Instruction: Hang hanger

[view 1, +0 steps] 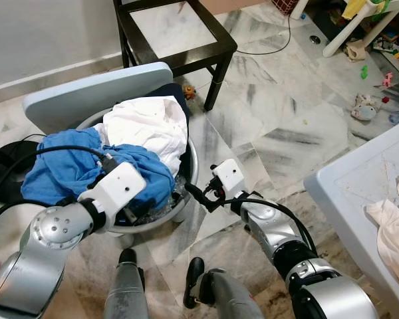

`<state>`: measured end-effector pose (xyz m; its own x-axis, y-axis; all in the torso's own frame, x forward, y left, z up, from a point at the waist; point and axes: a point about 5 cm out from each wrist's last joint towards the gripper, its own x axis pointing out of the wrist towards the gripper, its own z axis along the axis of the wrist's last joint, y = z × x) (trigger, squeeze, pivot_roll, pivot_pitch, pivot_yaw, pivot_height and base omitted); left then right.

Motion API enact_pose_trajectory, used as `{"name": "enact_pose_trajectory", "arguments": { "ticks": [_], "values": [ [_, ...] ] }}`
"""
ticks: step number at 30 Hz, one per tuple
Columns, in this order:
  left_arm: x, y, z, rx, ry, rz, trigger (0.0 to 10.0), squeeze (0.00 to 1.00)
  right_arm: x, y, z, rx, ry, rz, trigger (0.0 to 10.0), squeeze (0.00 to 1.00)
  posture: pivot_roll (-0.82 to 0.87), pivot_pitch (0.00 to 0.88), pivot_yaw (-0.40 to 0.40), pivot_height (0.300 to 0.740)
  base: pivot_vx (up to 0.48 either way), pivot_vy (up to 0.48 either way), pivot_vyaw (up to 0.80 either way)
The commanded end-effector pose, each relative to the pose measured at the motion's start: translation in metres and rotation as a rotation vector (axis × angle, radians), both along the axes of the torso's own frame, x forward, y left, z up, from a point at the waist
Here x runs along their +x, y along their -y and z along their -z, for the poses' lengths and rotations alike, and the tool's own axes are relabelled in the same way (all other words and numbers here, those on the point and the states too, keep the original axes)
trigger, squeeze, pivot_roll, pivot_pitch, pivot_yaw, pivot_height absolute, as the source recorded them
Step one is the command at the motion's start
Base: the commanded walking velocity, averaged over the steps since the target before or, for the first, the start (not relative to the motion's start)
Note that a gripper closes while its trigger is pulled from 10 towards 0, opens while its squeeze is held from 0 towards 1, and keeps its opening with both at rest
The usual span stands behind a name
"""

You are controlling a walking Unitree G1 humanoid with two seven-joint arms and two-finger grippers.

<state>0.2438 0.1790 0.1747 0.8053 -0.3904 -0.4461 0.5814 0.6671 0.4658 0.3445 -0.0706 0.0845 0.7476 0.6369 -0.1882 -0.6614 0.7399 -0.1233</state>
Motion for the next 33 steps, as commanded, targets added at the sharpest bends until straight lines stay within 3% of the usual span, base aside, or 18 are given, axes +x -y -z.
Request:
{"name": "enact_pose_trajectory", "arguments": {
  "ticks": [1, 2, 3, 19, 24, 33],
  "values": [
    [-0.007, 0.000, 0.001, 0.005, -0.015, 0.010, 2.1, 0.00, -0.007, 0.007, 0.015, -0.020, -0.058, 0.014, 10.0, 0.00, 0.44, 0.379, -0.182, 0.740, 0.000, 0.000, 0.00],
    [-0.007, 0.000, 0.001, 0.005, -0.015, 0.010, 2.1, 0.00, -0.007, 0.007, 0.015, -0.020, -0.058, 0.014, 10.0, 0.00, 0.44, 0.379, -0.182, 0.740, 0.000, 0.000, 0.00],
    [-0.007, -0.004, 0.001, 0.023, -0.017, -0.003, 0.0, 0.00, -0.007, 0.007, 0.015, -0.021, -0.060, 0.013, 10.0, 0.00, 0.44, 0.379, -0.181, 0.740, 0.000, 0.000, 0.00],
    [-0.015, -0.035, 0.001, 0.110, 0.051, -0.207, 0.0, 0.00, -0.008, 0.009, 0.017, -0.026, -0.066, 0.021, 10.0, 0.00, 0.45, 0.377, -0.175, 0.740, 0.000, 0.000, 0.00],
    [-0.016, -0.049, -0.016, 0.119, 0.336, -0.460, 0.0, 0.00, -0.007, 0.008, 0.017, -0.028, -0.067, 0.020, 10.0, 0.00, 0.46, 0.379, -0.178, 0.740, 0.000, 0.000, 0.00],
    [-0.026, -0.056, -0.021, 0.082, 0.515, -0.631, 0.0, 0.00, -0.007, 0.005, 0.017, -0.031, -0.067, 0.011, 10.0, 0.00, 0.47, 0.385, -0.187, 0.740, 0.000, 0.000, 0.00]
  ]
}}
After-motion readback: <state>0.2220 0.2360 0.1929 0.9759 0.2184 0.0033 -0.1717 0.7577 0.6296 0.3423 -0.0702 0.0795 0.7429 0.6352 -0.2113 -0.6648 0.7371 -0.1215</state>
